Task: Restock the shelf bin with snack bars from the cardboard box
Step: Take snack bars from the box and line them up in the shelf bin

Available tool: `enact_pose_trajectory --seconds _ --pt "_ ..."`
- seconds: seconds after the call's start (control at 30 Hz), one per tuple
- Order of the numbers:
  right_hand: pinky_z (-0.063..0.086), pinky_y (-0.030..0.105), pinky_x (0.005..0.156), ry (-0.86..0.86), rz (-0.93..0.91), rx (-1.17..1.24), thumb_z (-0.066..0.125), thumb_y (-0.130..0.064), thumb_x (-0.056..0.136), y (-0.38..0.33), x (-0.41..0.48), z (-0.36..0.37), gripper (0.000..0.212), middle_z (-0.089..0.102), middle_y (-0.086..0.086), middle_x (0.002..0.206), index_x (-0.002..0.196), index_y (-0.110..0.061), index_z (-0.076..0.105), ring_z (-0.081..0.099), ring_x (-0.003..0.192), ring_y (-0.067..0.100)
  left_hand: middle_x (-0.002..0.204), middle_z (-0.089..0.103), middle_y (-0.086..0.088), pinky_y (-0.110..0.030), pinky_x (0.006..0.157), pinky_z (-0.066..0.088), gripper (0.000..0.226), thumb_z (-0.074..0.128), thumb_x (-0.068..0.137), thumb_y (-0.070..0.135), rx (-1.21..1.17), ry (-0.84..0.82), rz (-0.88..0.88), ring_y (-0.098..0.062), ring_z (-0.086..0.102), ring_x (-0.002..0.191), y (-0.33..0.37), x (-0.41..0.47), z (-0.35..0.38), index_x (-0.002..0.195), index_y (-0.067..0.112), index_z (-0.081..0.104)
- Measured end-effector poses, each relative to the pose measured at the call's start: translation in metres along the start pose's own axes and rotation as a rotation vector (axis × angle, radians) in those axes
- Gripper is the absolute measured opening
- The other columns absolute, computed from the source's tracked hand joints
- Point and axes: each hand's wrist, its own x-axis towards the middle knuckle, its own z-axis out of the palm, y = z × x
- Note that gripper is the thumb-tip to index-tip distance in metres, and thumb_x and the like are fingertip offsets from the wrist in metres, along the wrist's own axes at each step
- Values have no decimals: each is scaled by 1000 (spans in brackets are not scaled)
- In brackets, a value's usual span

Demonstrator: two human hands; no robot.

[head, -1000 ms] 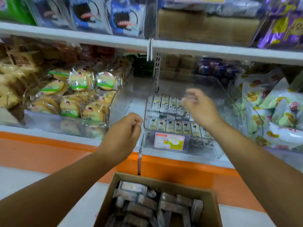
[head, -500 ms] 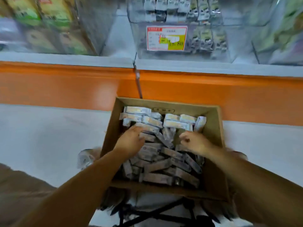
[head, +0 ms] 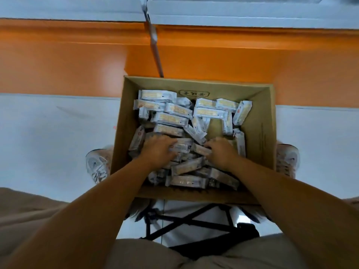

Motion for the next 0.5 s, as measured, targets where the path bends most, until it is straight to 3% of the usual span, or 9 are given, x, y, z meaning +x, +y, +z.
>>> enact_pose_trajectory --seconds 0.1,0.2,0.33,0.4,0.5 --pt "42 36 76 40 13 55 64 -29 89 5 -3 -4 24 60 10 114 110 -16 65 53 99 28 138 42 -2 -45 107 34 58 55 94 52 38 -46 -23 -31 36 127 3 3 3 146 34 39" --pt "39 33 70 30 7 194 62 -31 91 9 -9 -3 15 60 5 99 99 -20 56 52 87 24 133 41 -4 -49 109 32 54 56 93 52 33 -64 -23 -32 36 125 3 3 4 143 35 43" --pt "35 29 62 -7 77 494 62 -43 88 1 -19 -3 31 51 5 82 89 -15 50 46 74 19 138 45 -1 -48 110 31 52 61 90 48 -35 -72 -10 -28 40 128 1 1 5 139 35 48" --pt "32 25 55 -64 84 607 65 -30 89 -5 -22 -10 28 47 7 75 80 -12 45 44 65 17 142 49 0 -50 109 34 50 64 90 41 -67 -90 1 -28 45 128 1 -1 4 137 33 48" --pt "31 27 54 -89 18 591 66 -10 85 -12 -23 -22 25 45 9 73 73 -9 45 45 64 21 137 54 -4 -48 103 41 48 67 90 38 -86 -65 -22 -29 51 121 -1 -3 1 134 28 49"
